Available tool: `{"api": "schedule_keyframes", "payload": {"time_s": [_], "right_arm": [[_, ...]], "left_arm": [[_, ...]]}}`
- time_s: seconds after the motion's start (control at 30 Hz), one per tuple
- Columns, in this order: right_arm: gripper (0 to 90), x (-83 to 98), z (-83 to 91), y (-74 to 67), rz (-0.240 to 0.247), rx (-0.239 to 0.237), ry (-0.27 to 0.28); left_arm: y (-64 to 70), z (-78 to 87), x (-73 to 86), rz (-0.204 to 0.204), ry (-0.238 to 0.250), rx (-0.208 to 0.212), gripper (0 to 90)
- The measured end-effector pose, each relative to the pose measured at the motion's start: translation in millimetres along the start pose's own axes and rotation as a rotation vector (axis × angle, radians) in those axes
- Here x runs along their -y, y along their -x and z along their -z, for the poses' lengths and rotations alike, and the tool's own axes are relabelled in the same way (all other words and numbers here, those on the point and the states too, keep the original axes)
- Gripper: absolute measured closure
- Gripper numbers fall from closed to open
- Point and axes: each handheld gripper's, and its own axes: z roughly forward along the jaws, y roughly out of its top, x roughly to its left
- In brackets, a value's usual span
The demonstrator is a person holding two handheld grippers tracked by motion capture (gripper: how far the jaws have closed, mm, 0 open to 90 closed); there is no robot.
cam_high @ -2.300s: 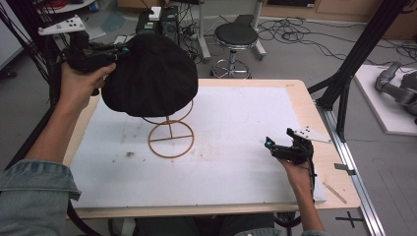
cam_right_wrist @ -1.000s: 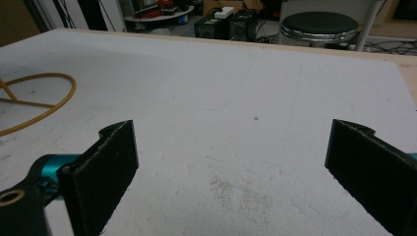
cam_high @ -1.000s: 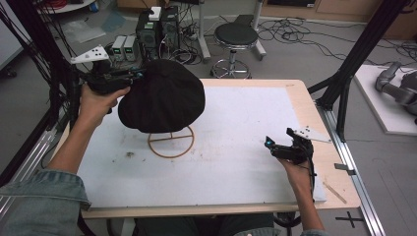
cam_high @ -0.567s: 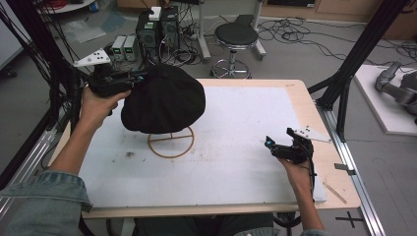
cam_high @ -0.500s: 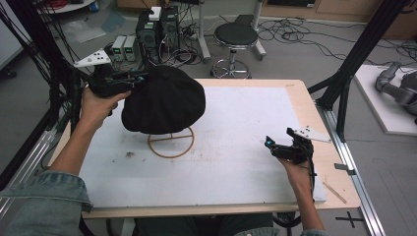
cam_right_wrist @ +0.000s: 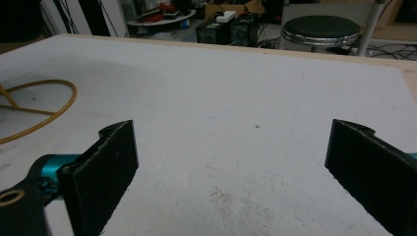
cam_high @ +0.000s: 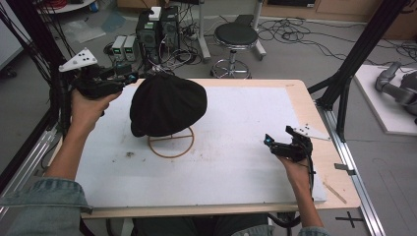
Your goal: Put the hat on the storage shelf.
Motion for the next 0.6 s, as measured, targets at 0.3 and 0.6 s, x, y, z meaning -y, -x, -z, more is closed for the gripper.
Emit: {"api": "schedule_keyframes", "payload": {"time_s": [0.3,0.6], "right_arm": [[5.3,-2.3,-2.5,0.7,-0.005,0.002,0.012],[5.3,-3.4,-2.4,-1.3,0.015,0.006,0.008]], "left_arm": [[11.7,22.7,14.6,-0.072,0.0,-0.126,41.6],[16.5,39.7,39.9,-0.053,-0.005,-0.216,36.3]]}}
